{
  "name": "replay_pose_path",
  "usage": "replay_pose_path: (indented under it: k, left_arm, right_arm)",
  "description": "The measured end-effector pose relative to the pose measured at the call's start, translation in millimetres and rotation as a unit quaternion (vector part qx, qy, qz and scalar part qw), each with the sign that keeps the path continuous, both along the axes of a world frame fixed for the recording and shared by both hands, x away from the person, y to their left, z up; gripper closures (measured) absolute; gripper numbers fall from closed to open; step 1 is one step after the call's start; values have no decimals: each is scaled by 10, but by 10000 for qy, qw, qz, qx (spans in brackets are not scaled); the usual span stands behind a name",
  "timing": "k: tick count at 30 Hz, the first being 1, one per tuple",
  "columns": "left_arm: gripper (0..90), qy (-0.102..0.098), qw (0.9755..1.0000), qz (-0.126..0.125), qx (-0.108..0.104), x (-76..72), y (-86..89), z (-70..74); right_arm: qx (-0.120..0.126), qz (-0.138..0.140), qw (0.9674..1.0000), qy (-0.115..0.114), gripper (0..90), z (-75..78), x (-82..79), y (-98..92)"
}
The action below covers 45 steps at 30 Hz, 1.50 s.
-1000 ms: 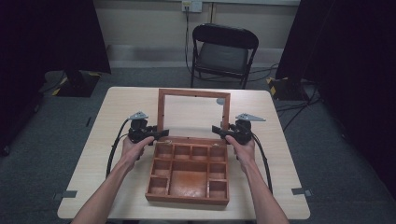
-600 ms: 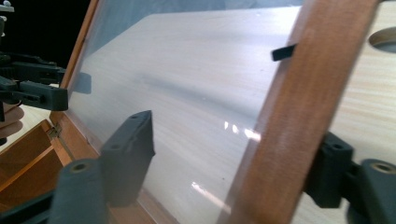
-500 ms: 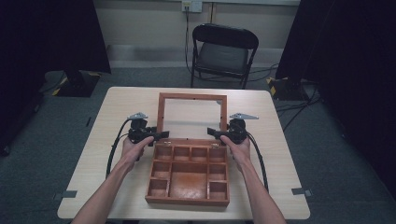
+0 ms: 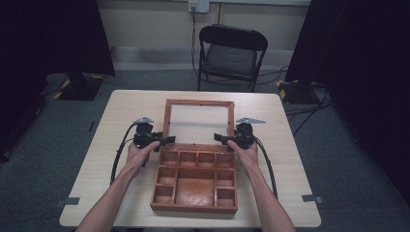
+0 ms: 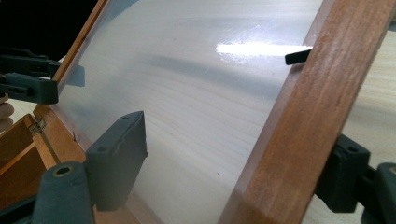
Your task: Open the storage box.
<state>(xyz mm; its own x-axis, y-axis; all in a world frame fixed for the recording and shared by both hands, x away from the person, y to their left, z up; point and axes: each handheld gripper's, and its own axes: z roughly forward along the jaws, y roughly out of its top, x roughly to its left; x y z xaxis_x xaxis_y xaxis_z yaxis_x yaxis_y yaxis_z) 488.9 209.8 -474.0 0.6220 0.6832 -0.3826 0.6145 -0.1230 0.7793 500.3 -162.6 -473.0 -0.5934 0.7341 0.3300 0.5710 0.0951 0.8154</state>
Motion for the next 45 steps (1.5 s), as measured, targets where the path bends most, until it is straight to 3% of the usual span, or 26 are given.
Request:
replay_pose_path:
  k: [23,31,36,38,40,42,45]
  left_arm:
    - [322,288,9994,154,-123,63,-28,-107]
    - [266,508,9984,231,-95,89,-11,-168]
    - [247,473,9985,263,-6,88,-15,-162]
    - [274,334,9987,359,97,83,2,-139]
    - [253,386,9984,404,-20,88,41,-129]
    - [240,402,9983,408,53,81,74,-122]
    - [237,326,9987,368,111,20,113,-117]
  right_arm:
    - [93,-105,9991,409,131,-133,91,18]
    - [-151,-390,9977,535,132,-169,95,-60]
    - [-149,-406,9973,593,140,-180,89,-78]
    - [-128,-406,9972,613,140,-178,90,-85]
    - [-110,-398,9964,744,144,-185,99,-99]
    - [-201,-479,9968,605,158,-164,83,-123]
    - [-120,-535,9968,582,153,-107,38,-231]
